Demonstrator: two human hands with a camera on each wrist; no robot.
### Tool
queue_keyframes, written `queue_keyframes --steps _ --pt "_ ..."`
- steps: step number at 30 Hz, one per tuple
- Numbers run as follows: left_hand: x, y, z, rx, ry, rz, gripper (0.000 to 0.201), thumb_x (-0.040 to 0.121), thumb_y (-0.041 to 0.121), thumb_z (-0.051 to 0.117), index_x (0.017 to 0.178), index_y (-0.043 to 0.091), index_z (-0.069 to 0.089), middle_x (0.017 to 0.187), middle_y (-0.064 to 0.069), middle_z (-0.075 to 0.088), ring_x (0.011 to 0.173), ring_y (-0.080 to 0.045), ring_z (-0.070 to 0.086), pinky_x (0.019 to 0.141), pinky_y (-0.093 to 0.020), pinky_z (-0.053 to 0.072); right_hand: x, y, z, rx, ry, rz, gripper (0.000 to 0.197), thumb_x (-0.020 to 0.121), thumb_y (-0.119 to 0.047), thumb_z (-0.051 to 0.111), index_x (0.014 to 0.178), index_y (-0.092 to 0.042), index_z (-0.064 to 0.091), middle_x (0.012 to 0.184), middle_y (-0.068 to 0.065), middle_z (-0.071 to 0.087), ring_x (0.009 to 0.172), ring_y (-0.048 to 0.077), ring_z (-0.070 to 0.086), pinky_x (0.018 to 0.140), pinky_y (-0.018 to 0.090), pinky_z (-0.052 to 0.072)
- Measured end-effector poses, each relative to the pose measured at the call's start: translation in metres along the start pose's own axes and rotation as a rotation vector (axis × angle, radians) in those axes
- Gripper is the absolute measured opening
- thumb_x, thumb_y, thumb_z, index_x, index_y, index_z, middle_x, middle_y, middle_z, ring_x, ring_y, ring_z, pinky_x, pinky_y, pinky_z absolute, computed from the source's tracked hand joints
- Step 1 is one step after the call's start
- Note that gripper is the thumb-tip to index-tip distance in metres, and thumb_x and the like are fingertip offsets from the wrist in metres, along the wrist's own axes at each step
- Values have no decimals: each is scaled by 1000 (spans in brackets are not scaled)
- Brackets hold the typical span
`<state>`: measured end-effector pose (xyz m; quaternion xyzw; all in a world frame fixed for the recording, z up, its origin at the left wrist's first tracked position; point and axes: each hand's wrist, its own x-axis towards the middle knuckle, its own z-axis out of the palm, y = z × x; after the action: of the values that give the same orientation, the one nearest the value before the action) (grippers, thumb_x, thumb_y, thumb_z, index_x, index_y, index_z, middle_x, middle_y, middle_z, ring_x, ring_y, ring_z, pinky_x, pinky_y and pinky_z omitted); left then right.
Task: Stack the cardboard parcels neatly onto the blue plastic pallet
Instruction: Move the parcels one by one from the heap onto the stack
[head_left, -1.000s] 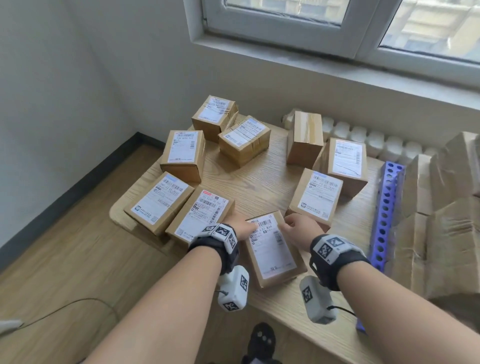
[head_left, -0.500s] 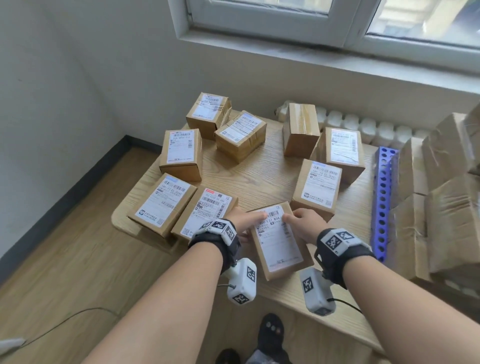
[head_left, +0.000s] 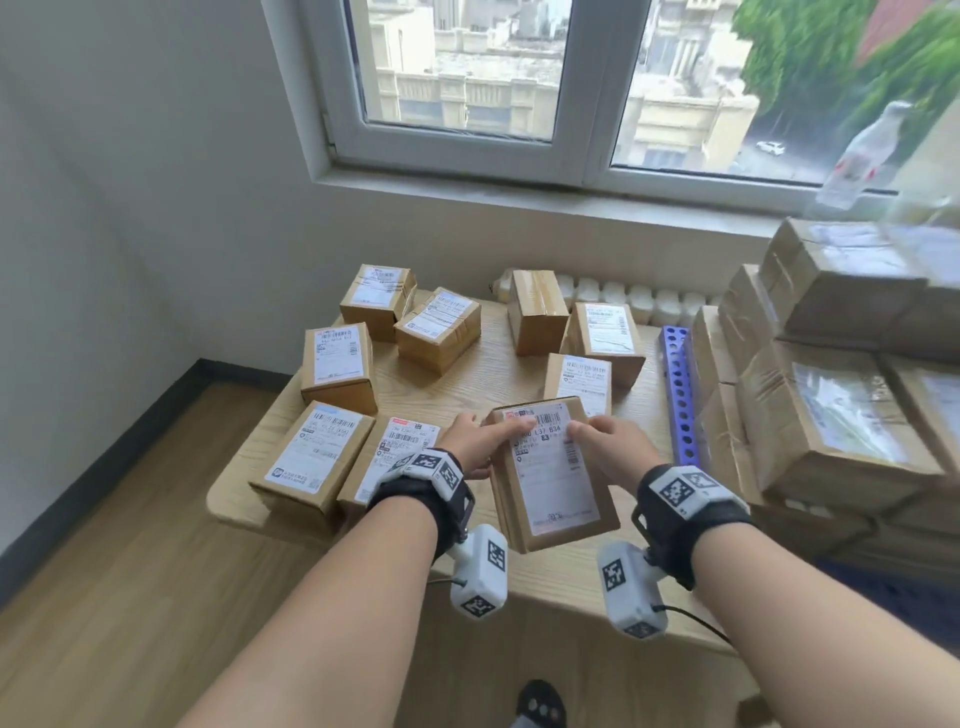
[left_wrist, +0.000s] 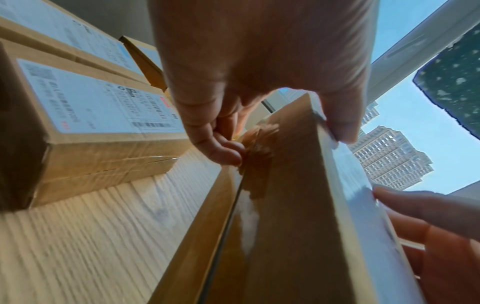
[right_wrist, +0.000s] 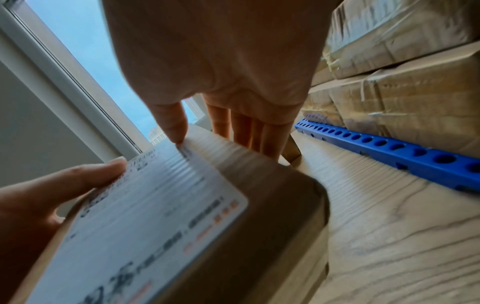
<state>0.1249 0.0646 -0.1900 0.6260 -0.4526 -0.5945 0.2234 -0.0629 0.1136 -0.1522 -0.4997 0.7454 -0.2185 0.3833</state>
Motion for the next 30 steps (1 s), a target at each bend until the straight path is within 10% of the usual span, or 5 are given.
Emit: queue_keyframes --steps 5,10,17,22,30 --pt "-27 28 12 3 -50 109 116 48 68 82 142 15 40 129 -7 59 109 -22 62 79 -34 56 -20 1 -24 92 77 -26 39 95 -42 53 119 -14 61 107 2 68 95 18 64 83 38 55" --pt "-46 66 32 26 -94 245 98 63 59 79 140 11 40 117 -3 62 106 -21 61 96 -44 51 -41 -1 -63 150 169 -98 40 96 -40 53 121 -10 60 103 0 67 91 14 64 71 30 53" --pt "-63 130 73 84 -107 385 113 57 70 76 146 16 34 134 -10 56 107 -24 60 72 -31 50 -56 -1 -133 233 300 -151 45 95 -40 57 127 -8 56 114 6 66 98 20 65 84 40 57" --pt "-64 172 118 54 -125 437 127 40 83 72 140 10 44 123 -15 63 95 -25 67 61 -27 50 -60 11 -185 284 298 -177 48 93 -43 59 129 -12 51 109 -1 59 85 8 61 61 21 48" --pt "-53 222 200 85 -148 437 135 38 92 57 137 2 46 112 -13 67 71 -18 64 48 -22 49 -42 44 -264 510 175 -162 32 98 -31 51 117 -5 56 101 11 69 94 32 70 85 46 57"
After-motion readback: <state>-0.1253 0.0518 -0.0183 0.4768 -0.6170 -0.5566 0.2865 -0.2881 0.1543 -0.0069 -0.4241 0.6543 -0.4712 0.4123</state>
